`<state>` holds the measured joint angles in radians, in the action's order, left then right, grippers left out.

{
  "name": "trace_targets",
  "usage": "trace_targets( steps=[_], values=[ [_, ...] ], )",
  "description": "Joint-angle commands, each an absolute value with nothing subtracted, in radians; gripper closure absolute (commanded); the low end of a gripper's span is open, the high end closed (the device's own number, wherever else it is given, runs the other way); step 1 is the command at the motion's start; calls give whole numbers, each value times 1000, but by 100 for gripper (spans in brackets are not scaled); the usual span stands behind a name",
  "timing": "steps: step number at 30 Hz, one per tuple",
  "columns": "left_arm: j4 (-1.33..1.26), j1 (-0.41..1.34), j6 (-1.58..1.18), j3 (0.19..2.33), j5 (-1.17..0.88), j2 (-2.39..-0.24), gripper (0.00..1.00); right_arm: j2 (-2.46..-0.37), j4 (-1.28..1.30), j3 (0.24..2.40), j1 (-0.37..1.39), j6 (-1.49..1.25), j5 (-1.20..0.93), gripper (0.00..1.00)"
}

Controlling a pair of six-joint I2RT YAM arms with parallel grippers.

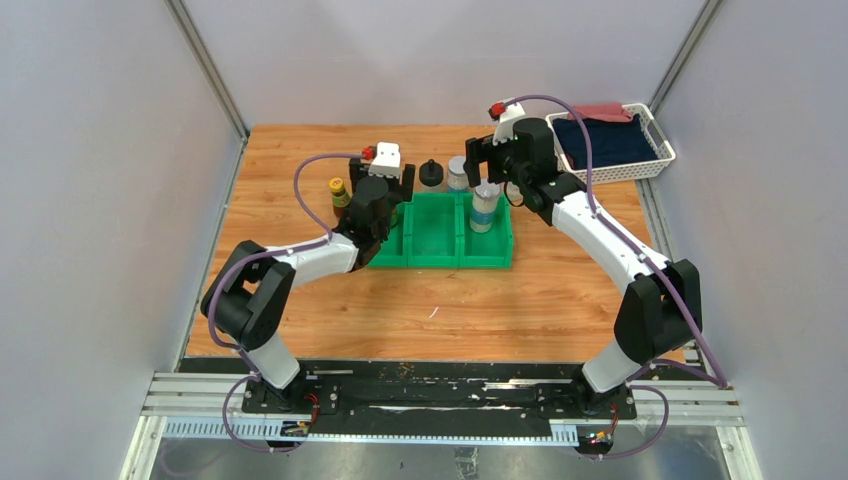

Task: Organize the condiment bottles
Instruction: Place the bottle in the storage box, then pick up the bottle from the center of the board.

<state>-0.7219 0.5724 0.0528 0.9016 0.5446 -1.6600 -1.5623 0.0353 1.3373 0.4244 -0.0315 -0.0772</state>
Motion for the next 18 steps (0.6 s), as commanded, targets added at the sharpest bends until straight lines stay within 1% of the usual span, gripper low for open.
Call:
trace_targets(
  steps=[1, 5, 10, 13, 18],
  values=[
    [-713, 569, 50, 947, 578, -1625, 10, -1557, 35, 1352, 428, -15, -58, 6],
    [-654, 572, 55, 979, 586, -1576, 7, -1555, 27, 1355, 428, -22, -66, 6],
    [-552, 577, 20, 1024, 595, -1478, 6, -1546, 21, 1352, 427, -30, -80, 6],
    [-484, 579, -29, 1032, 618, -1402, 8, -1534, 19, 1348, 427, -31, -82, 6],
    [-420, 579, -90, 979, 682, -1287, 11, -1522, 12, 1335, 429, -33, -87, 6]
  ],
)
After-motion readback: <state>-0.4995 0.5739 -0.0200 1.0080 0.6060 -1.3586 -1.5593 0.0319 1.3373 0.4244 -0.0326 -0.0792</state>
